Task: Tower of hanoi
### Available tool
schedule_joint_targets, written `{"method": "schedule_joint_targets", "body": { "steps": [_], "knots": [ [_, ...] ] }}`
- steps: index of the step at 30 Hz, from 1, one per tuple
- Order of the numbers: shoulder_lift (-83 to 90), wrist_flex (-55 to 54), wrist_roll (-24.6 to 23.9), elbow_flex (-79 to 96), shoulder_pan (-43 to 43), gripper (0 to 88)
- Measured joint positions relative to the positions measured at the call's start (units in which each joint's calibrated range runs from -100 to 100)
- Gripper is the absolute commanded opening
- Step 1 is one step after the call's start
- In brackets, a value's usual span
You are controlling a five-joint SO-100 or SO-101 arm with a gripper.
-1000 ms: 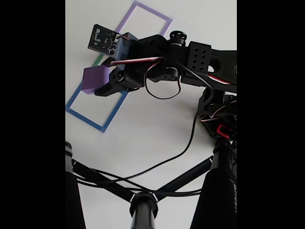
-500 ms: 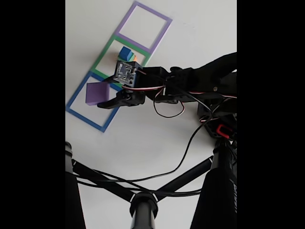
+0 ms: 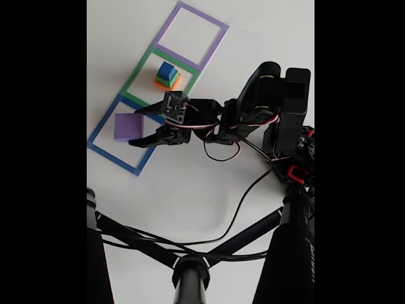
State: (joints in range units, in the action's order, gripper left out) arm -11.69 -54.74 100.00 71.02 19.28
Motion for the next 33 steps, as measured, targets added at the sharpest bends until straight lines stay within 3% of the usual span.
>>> {"method": "schedule_joint_targets", "body": {
  "steps": [12, 33],
  "knots": [
    [-11.1, -10.4, 0.0, -3.9, 0.7, 17.4],
    [-17.6, -14.7, 0.0, -5.1, 0.7, 18.5]
  ]
}}
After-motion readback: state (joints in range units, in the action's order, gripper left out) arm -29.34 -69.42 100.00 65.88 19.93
